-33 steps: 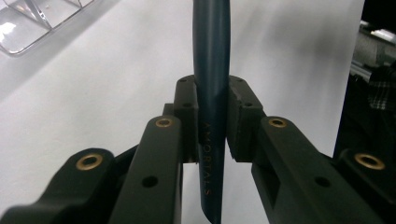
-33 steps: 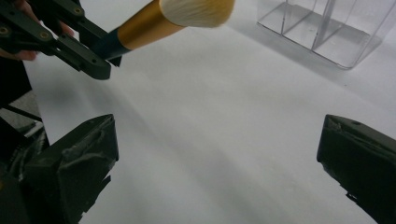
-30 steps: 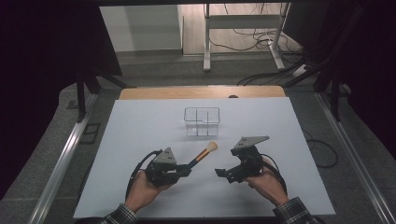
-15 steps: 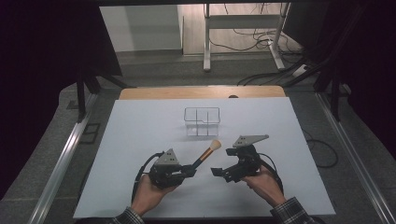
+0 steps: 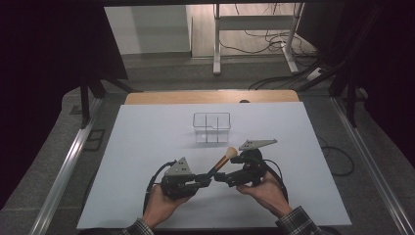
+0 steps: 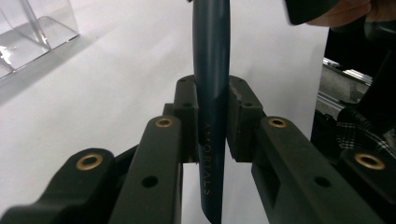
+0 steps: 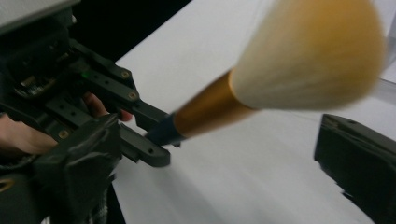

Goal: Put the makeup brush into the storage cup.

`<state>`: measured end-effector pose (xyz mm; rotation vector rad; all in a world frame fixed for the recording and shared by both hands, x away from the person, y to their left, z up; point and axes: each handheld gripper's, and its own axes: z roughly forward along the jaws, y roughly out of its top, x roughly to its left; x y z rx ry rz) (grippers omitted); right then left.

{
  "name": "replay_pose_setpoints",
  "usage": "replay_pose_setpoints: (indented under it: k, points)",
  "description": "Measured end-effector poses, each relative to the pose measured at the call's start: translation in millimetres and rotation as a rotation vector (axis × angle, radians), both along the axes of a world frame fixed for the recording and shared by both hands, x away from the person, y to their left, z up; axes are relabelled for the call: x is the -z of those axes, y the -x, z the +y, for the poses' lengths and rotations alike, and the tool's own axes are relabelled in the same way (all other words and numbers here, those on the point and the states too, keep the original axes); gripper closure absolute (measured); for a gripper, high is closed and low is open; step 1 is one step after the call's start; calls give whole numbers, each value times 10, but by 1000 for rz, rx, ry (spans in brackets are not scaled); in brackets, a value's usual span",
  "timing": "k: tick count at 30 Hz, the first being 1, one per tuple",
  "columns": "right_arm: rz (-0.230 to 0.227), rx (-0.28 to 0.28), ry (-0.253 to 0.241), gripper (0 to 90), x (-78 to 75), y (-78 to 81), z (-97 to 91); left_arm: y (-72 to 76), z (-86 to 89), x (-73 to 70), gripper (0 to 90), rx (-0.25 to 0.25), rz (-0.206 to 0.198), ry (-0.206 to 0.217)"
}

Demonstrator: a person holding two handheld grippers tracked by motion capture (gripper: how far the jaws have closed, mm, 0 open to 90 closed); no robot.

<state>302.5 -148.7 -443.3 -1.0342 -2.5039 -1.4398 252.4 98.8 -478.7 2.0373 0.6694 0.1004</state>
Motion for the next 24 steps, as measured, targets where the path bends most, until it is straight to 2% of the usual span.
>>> replay_pose_setpoints:
  k: [2,3,4,5,7,8,10,11,12,13,14,16,18,19,21,24]
  points:
    - [19,14,-38,108,-12,-5,9,2,-10,-2,769,5,-3,1]
    - [19,14,-38,108,-12,-5,9,5,-16,-1,769,7,-5,0]
    - [28,24,-60,207,-19,-13,-5,6,-21,1,769,7,-5,-1]
    - [28,24,-60,207,-19,-13,-5,7,-25,2,769,9,-5,-2]
    - [56,16,-107,295,-15,-21,-32,11,-37,5,769,12,-10,-11]
    - [56,16,-107,295,-15,-21,-32,13,-44,6,769,14,-12,-18]
    - [69,19,-124,366,-11,-23,-44,15,-55,10,768,15,-12,-20]
    - [71,16,-134,501,-12,-17,-46,14,-59,11,768,16,-14,-22]
    - [66,20,-143,591,-12,-12,-52,14,-58,11,768,18,-14,-18]
    - [66,20,-143,591,-12,-12,-52,14,-58,8,768,20,-14,-13]
    - [66,25,-158,641,-11,-10,-65,16,-62,5,767,22,-17,-15]
    - [130,24,-239,689,1,-28,-90,12,-71,5,754,15,-15,-16]
    - [120,20,-231,692,-4,-21,-82,3,-70,18,744,3,-14,-23]
    - [115,23,-225,694,-13,-11,-72,-6,-65,22,711,-8,-8,-25]
    - [75,21,-200,695,-54,15,-59,-21,-53,19,548,-26,-4,-36]
    - [42,25,-189,695,-75,22,-72,-29,-27,-2,471,-38,-3,-40]
